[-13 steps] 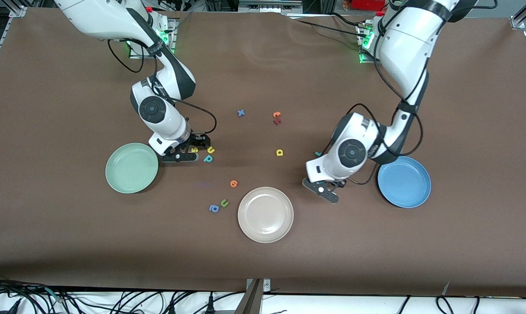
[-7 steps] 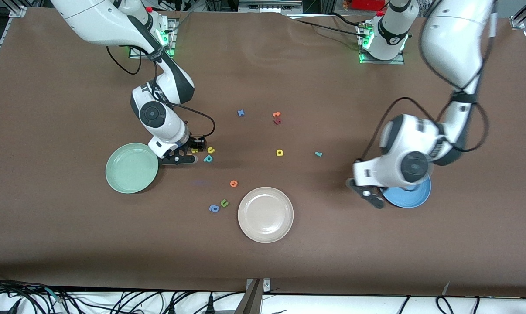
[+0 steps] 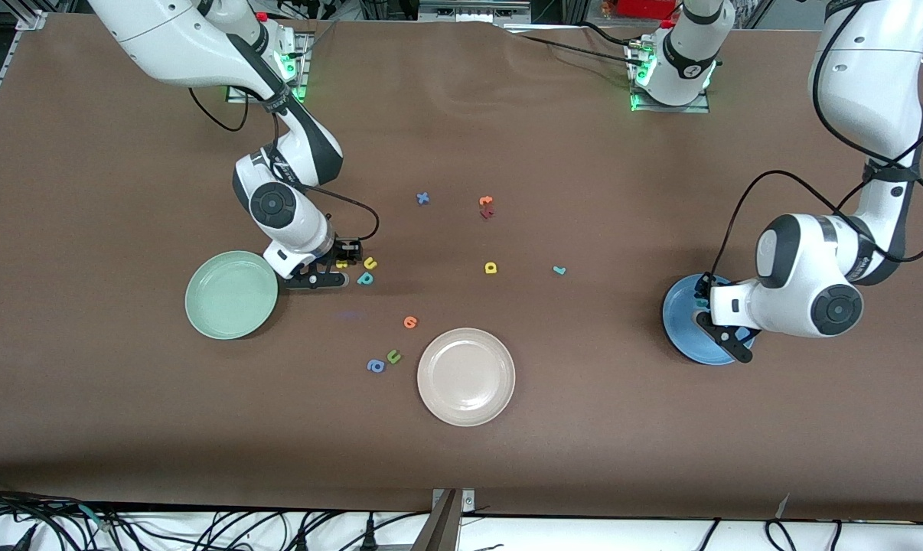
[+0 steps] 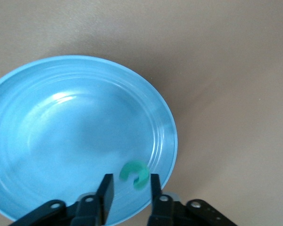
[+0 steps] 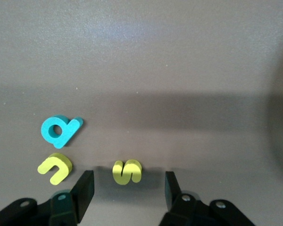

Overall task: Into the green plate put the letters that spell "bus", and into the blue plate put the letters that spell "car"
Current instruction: 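Drop the teal c on the blue plate while the right gripper grasps the s, then carry the yellow s to the green plate while the left gripper grasps teal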

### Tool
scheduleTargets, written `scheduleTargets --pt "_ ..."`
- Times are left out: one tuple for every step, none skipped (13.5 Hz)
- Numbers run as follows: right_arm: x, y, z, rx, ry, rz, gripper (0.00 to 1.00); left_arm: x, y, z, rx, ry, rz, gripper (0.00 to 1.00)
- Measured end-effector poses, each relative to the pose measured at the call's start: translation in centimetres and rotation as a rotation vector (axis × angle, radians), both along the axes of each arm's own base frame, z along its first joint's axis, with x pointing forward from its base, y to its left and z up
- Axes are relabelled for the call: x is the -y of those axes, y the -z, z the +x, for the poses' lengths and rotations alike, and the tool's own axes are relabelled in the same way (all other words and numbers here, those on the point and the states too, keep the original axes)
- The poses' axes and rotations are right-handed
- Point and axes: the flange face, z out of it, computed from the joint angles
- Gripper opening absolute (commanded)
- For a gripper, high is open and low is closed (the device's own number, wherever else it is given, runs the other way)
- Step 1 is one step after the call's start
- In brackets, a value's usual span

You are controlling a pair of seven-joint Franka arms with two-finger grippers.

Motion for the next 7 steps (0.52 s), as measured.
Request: scheduleTargets --pt "0.0 0.0 0.0 -0.001 0.000 0.000 0.69 0.3 -0.1 0.0 0.004 0.013 0.007 1.00" --pt "0.0 0.1 0.0 -0.002 -0.001 -0.001 0.67 0.7 -0.5 0.2 0.013 0.020 0.006 1.00" --pt "0.0 0.2 -0.1 -0.003 -0.001 -0.002 0.64 1.1 -1.1 0.3 0.024 0.026 0.005 1.00" --pt "0.1 0.4 -0.1 -0.006 -0.001 -0.003 0.64 1.6 -1.9 0.4 0.035 0.034 0.003 1.00" --pt "0.1 0.5 -0.1 -0.007 -0.001 -0.004 0.64 2.4 -2.6 0.4 0.046 0.045 -0.002 1.00" --pt "0.1 0.6 -0.1 -0.007 -0.001 -0.005 0.63 3.6 -3.3 0.3 0.051 0.061 -0.013 1.00" --pt "0.1 0.6 -0.1 -0.006 -0.004 -0.006 0.57 5.2 -3.6 0.2 0.053 0.069 -0.030 1.00"
